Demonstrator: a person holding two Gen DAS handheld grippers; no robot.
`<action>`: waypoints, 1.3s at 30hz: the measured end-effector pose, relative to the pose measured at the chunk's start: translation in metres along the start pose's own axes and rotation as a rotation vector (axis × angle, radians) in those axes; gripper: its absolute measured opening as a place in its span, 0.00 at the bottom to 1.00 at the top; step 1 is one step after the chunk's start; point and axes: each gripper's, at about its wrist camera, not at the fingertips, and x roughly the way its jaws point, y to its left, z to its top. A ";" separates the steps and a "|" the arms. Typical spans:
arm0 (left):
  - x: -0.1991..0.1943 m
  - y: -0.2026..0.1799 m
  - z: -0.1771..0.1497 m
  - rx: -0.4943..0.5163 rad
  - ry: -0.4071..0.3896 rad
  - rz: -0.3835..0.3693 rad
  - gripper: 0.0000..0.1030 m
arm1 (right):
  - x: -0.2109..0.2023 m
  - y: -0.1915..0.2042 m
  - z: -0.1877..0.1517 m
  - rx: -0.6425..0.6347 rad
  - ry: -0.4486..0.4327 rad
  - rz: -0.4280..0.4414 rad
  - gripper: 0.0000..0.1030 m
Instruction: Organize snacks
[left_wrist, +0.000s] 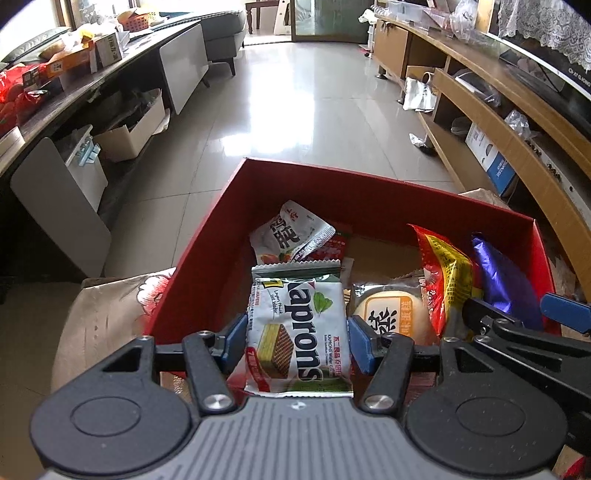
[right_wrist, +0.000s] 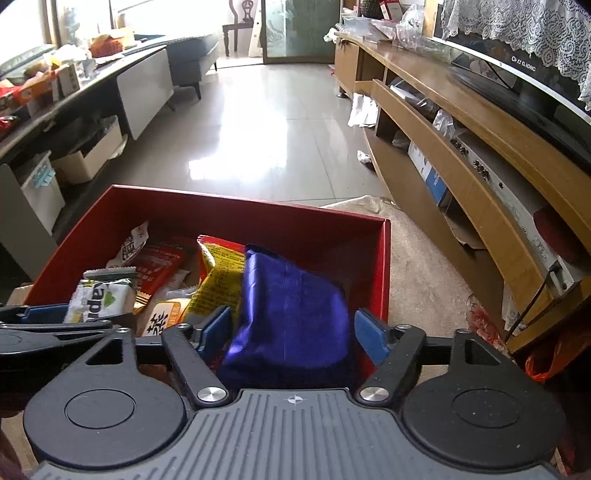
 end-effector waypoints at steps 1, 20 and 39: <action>-0.001 0.001 0.000 -0.004 0.000 -0.001 0.56 | -0.001 0.000 0.000 0.001 -0.002 -0.003 0.80; -0.046 0.011 -0.019 0.014 -0.045 -0.011 0.70 | -0.043 0.003 -0.005 -0.032 -0.057 -0.037 0.86; -0.085 0.019 -0.079 0.007 -0.022 -0.040 0.72 | -0.094 0.005 -0.066 -0.019 -0.042 -0.042 0.87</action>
